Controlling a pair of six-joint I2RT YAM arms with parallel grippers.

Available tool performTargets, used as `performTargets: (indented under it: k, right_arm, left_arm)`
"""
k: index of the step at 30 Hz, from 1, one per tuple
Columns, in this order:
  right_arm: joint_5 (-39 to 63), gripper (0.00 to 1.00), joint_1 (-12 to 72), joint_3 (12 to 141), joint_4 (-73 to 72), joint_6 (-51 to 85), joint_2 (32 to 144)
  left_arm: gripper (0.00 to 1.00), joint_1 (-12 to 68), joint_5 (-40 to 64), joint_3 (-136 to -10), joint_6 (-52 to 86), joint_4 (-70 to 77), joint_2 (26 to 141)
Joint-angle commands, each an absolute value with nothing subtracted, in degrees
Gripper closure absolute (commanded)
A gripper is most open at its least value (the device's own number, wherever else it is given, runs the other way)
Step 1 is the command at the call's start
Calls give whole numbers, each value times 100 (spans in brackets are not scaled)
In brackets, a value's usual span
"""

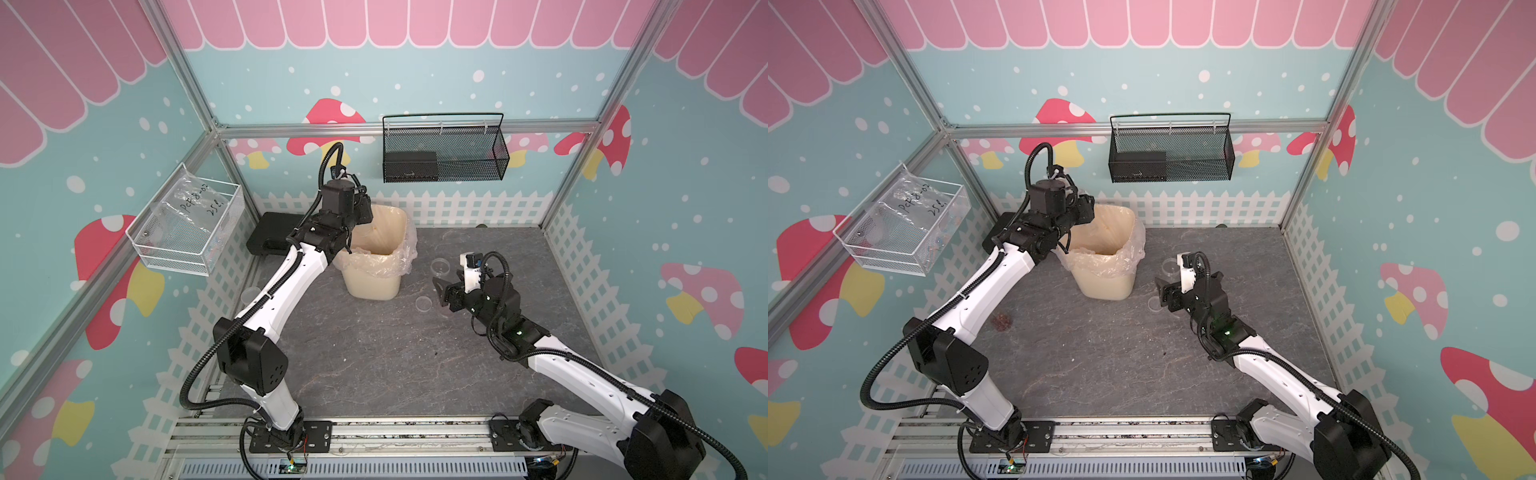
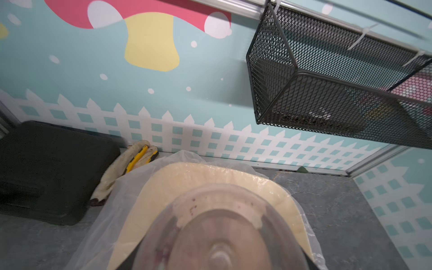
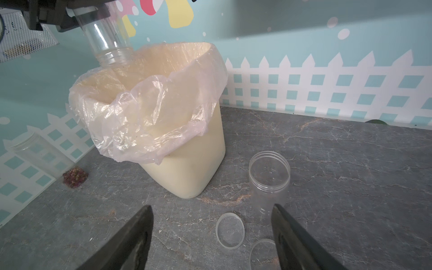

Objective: Empty the moldy dried flower tea in the jars
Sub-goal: Pour the moldy dried flower tea into the trash bin.

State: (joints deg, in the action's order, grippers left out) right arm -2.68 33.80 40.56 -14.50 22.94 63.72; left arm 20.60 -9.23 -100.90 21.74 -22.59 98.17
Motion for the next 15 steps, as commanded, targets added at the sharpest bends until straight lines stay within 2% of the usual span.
performTargets:
  k: [1,8,15]
  right_arm:
    - [103,20,3371,4384,-1474,2571,6450]
    - [1126,19,3375,4829,-2097,3639,6630]
    - [1914,19,3398,5097,-3821,5266,7233]
  left_arm:
    - [100,1818,-90,-9653,3354,-1855,9523]
    - [100,1412,955,-8946,4860,-965,9038]
    - [100,1204,1419,-8111,6378,147,8421]
